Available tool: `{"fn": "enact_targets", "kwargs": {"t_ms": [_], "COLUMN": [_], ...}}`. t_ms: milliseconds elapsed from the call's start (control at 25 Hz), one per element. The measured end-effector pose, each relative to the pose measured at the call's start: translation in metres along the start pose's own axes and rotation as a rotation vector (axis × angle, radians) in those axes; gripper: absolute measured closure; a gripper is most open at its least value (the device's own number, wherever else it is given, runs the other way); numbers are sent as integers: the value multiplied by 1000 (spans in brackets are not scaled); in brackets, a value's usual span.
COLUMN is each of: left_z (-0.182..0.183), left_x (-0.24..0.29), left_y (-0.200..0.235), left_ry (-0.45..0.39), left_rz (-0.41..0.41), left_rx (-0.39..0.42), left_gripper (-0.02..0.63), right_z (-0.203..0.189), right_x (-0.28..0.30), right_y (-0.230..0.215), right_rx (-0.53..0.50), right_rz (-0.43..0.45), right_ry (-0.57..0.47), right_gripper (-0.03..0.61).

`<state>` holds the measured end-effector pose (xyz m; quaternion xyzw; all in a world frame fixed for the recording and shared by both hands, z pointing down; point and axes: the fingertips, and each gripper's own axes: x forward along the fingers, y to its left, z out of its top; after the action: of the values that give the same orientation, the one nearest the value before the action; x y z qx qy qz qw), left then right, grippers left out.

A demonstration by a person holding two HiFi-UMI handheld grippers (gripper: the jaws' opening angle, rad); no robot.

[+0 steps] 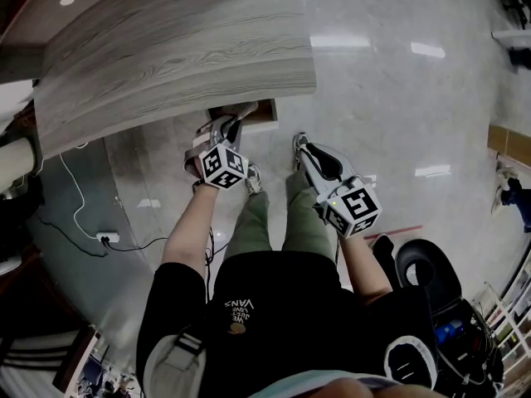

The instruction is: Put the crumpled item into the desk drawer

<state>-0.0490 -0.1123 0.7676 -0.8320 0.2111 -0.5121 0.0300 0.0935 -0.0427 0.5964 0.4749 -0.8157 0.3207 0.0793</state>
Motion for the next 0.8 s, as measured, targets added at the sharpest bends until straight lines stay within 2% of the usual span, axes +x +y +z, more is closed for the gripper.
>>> {"fn": "enact_targets", "kwargs": {"t_ms": [360, 800], "left_z": [2, -1], "left_x": [-4, -6], "left_y": [-6, -9], "left_ry": [-23, -23], "left_rz": [-51, -57], "left_rx": [-27, -39], "left_gripper": [513, 492], "right_z": [0, -4], "right_x": [-1, -4], "right_y": [5, 5], "right_rx": [7, 13], "right_rz": [-4, -8], "right_ry": [-3, -12], "right_gripper": [538, 538]}}
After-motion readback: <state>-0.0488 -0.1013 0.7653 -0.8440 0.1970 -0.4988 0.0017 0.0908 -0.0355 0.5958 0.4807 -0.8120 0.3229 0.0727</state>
